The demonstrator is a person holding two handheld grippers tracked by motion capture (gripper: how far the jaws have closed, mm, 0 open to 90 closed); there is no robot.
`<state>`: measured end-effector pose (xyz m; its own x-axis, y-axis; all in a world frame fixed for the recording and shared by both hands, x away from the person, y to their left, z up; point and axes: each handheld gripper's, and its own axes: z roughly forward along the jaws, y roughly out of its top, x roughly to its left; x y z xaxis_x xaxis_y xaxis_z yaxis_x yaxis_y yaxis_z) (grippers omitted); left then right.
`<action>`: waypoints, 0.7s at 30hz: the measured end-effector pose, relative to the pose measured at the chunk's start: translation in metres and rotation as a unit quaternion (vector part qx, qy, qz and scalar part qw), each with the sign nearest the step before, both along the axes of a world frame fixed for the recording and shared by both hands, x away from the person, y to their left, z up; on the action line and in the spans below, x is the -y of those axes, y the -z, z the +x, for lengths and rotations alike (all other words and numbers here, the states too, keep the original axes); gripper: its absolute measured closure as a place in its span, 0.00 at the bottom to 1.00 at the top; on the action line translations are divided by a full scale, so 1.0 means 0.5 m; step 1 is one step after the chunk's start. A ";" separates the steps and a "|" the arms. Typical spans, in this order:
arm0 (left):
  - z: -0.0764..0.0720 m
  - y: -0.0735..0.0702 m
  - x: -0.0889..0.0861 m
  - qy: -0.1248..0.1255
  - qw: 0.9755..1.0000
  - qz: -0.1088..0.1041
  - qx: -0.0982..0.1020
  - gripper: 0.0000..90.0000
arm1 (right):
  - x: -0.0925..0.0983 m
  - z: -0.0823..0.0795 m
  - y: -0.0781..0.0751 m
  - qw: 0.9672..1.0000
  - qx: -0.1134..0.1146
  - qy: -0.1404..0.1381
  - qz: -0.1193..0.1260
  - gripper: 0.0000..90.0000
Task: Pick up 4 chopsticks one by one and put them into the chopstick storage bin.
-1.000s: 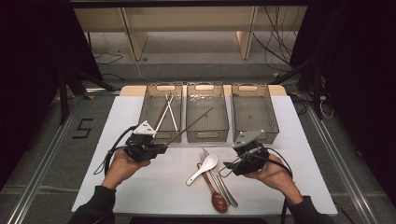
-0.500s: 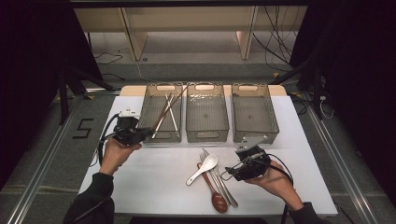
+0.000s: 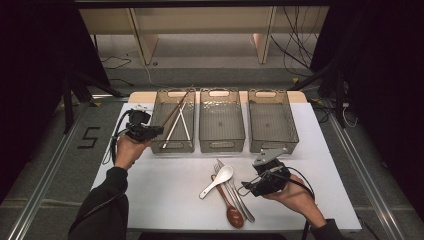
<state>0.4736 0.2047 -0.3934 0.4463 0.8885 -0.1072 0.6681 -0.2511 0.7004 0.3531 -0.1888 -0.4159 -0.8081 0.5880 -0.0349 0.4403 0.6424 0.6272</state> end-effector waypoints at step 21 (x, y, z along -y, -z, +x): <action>0.039 0.012 0.011 -0.028 0.999 -0.005 -0.030 0.53 | 0.000 -0.001 0.000 1.000 0.000 -0.007 0.000 0.35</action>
<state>0.4932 0.1991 -0.3993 0.3884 0.9105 -0.1419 0.7217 -0.2048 0.6612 0.3528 -0.1888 -0.4160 -0.8165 0.5763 -0.0343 0.4315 0.6487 0.6268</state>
